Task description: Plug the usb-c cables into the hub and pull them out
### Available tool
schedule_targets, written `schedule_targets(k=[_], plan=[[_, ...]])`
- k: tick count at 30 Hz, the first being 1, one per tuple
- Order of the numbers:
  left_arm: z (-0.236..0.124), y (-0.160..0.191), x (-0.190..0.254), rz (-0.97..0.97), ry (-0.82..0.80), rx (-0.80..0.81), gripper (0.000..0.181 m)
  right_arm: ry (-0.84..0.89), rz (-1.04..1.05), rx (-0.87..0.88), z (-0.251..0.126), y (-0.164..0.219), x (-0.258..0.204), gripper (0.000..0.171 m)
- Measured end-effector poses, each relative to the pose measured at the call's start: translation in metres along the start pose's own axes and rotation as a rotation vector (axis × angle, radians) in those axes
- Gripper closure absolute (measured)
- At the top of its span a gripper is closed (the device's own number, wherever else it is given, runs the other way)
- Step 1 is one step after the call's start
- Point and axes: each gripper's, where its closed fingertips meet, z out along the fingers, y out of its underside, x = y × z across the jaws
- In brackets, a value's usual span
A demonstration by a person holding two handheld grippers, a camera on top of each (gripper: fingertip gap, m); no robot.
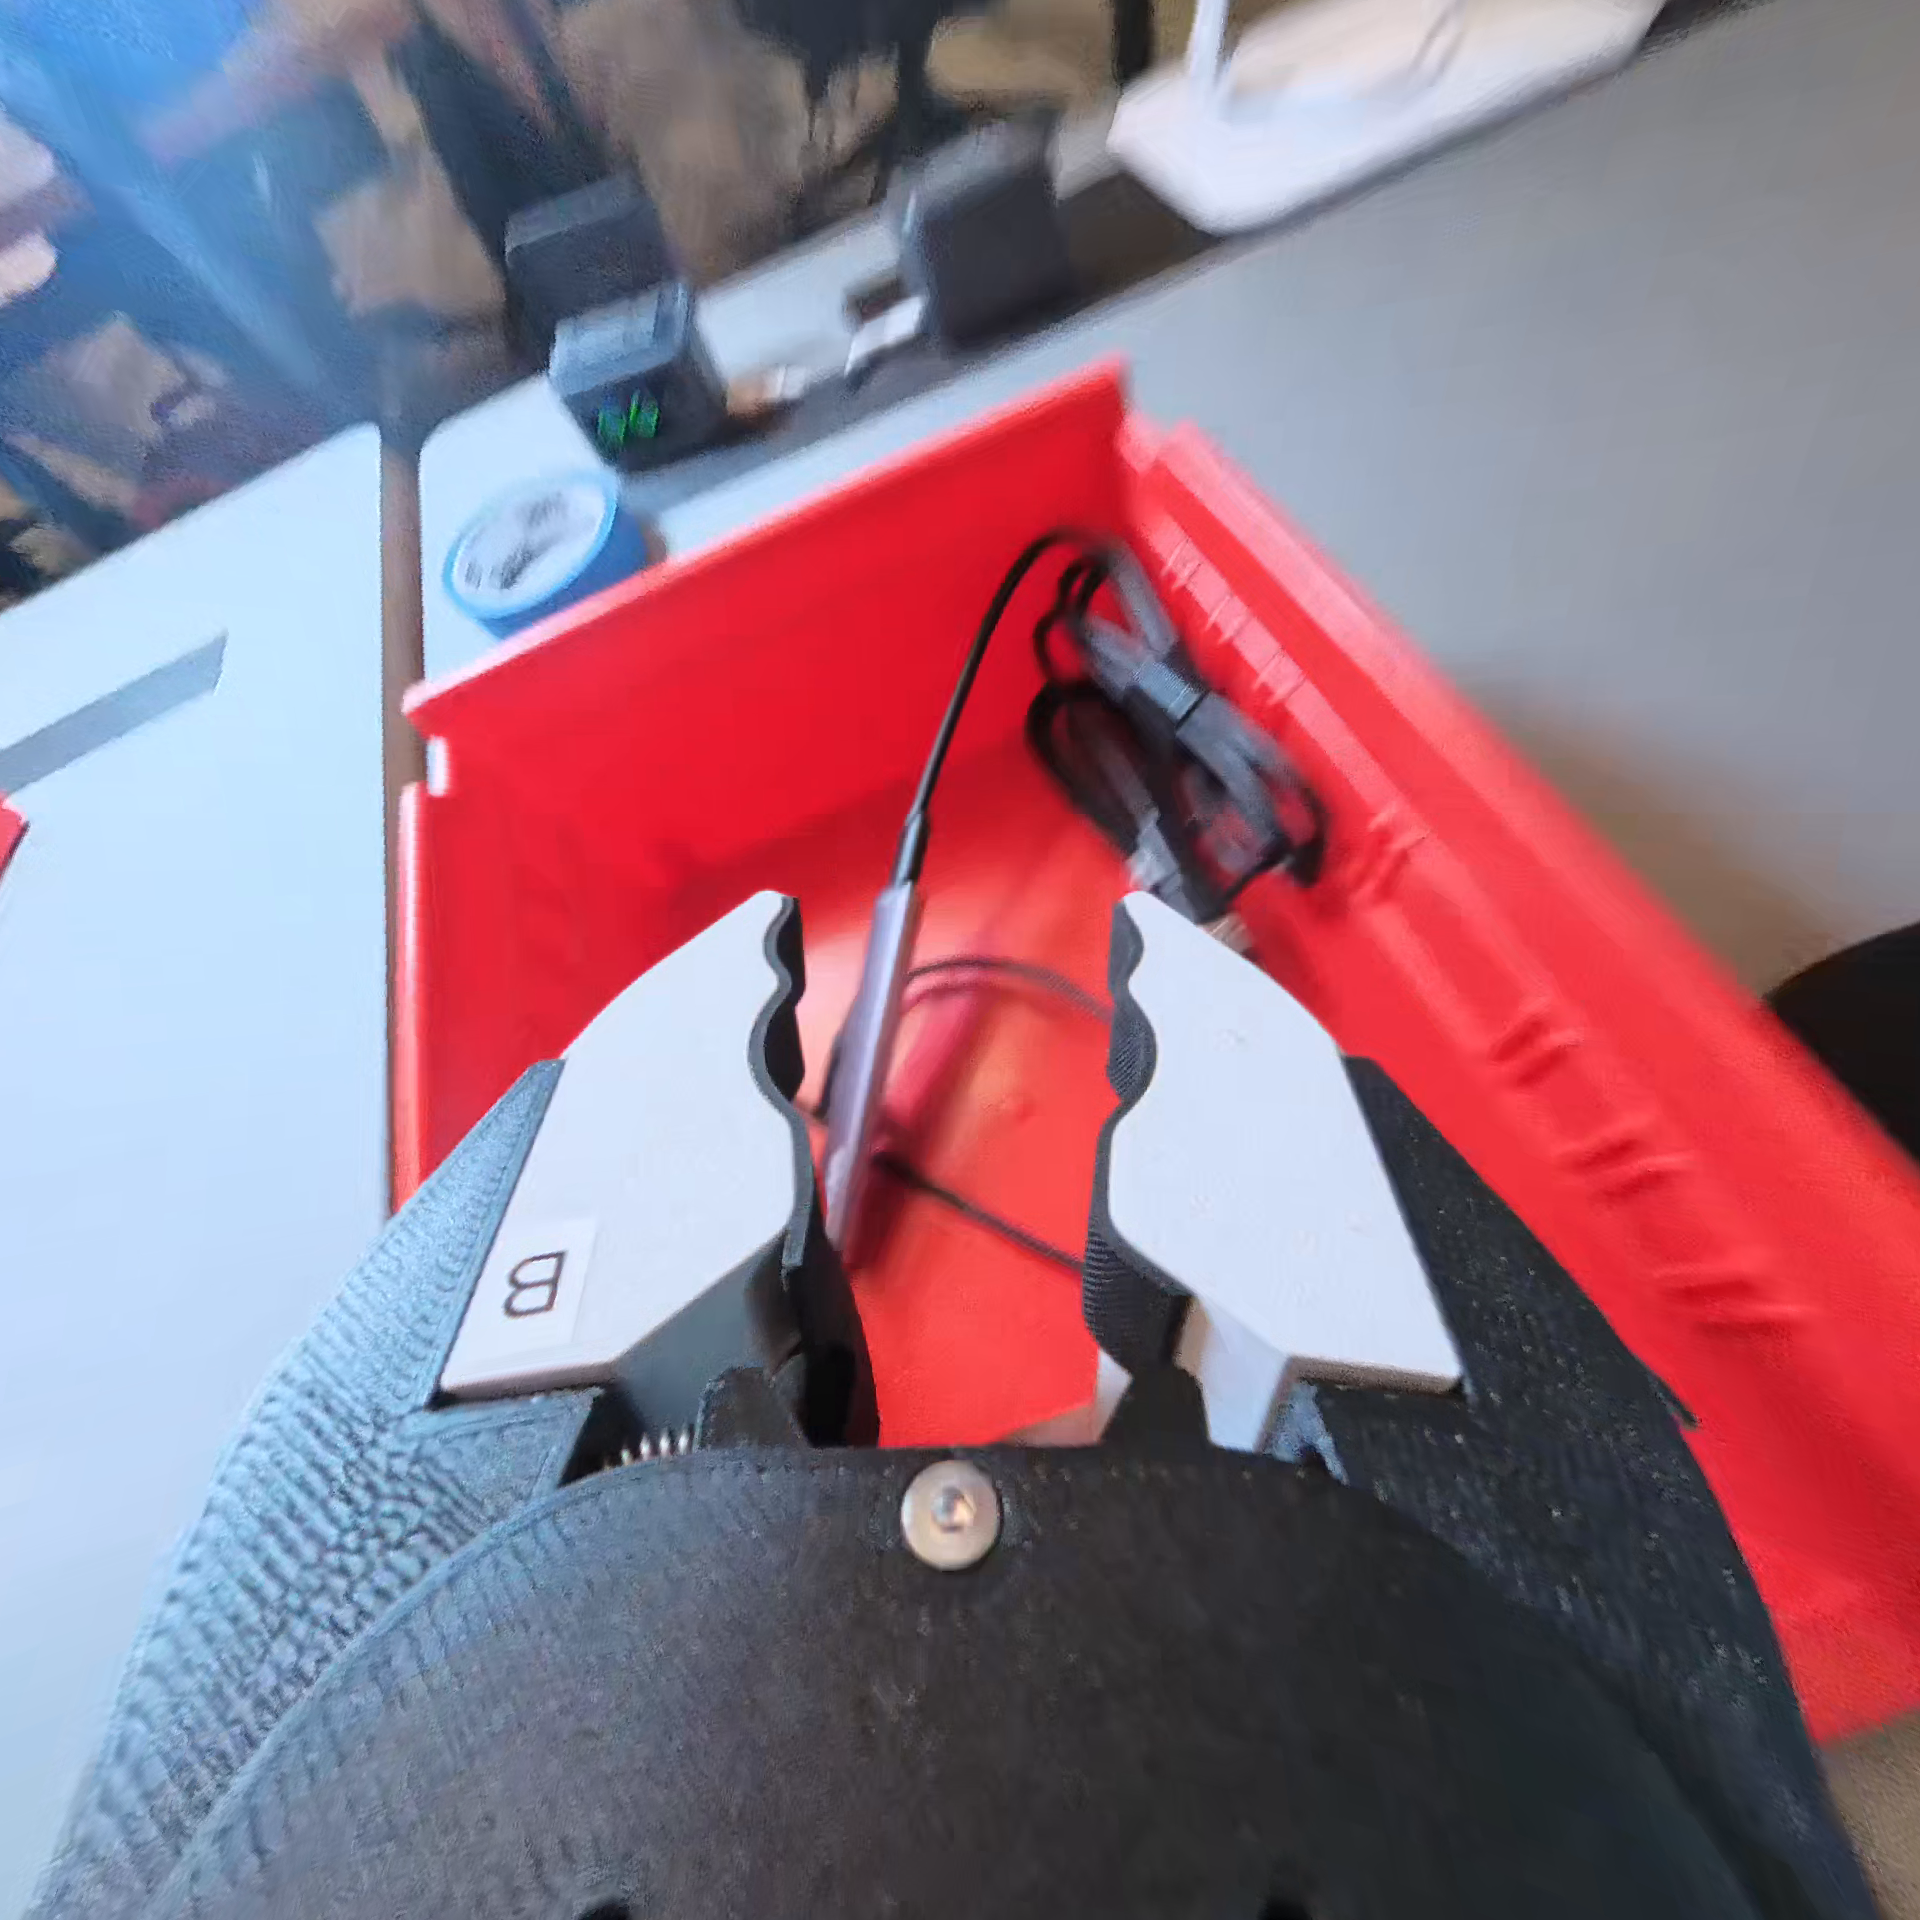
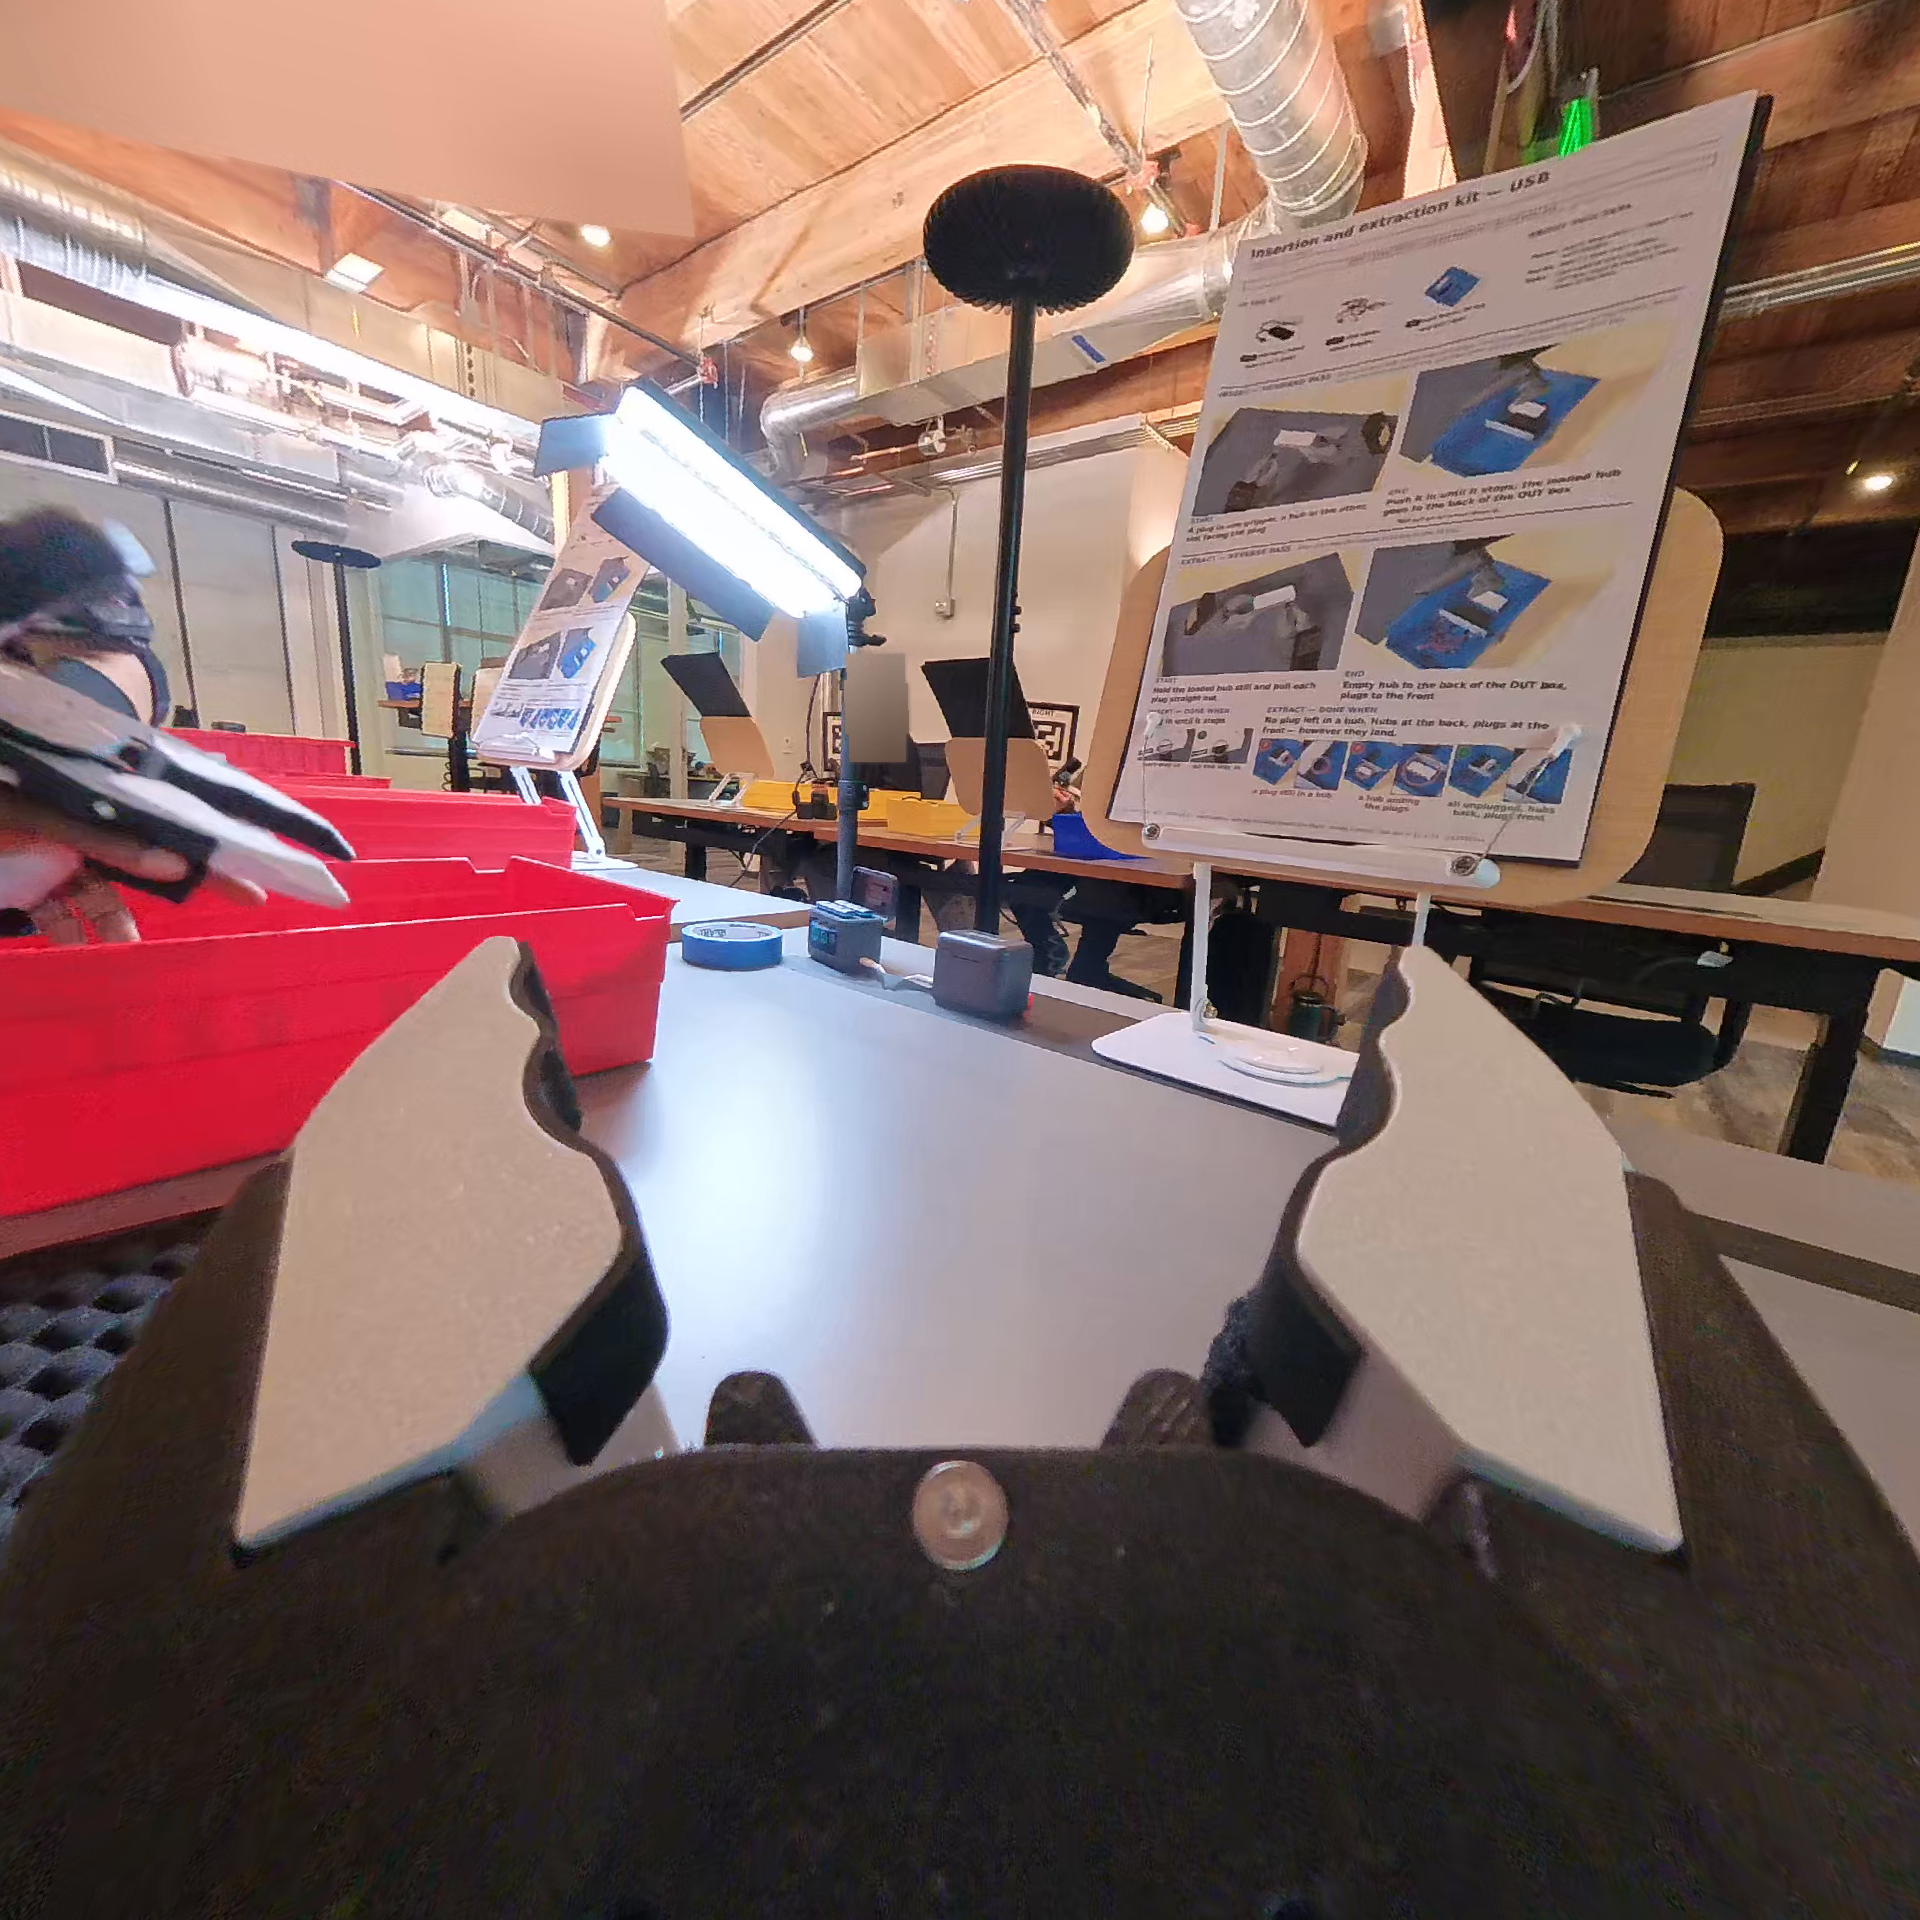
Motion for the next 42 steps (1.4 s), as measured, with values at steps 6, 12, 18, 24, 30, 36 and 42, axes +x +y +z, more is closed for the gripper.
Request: schedule_targets(k=[6, 12, 18, 24, 30, 36, 42], plan=[[0.035, 0.061, -0.020, 0.095, -0.070, -0.329, 0.124, -0.011, 0.038, -0.008, 0.001, 0.002, 0.000, 0.029], [0.051, 0.086, -0.034, 0.174, -0.136, -0.416, 0.159, -0.030, 0.030, -0.030, 0.002, 0.007, -0.004, 0.030], [0.042, 0.071, -0.037, 0.114, -0.149, -0.332, 0.169, -0.049, 0.030, -0.056, 0.003, 0.012, -0.008, 0.031], [0.000, 0.000, -0.047, 0.067, -0.238, -0.027, 0.169, -0.064, 0.014, -0.074, 0.004, 0.015, -0.012, 0.030], [-0.047, -0.075, -0.044, 0.014, -0.296, 0.317, 0.169, -0.061, 0.005, -0.079, 0.004, 0.016, -0.012, 0.031], [-0.087, -0.135, -0.024, -0.042, -0.260, 0.597, 0.169, -0.073, -0.014, -0.095, 0.004, 0.019, -0.015, 0.031], [-0.113, -0.187, 0.021, -0.100, -0.091, 0.803, 0.169, -0.075, -0.019, -0.087, 0.003, 0.016, -0.015, 0.033]])
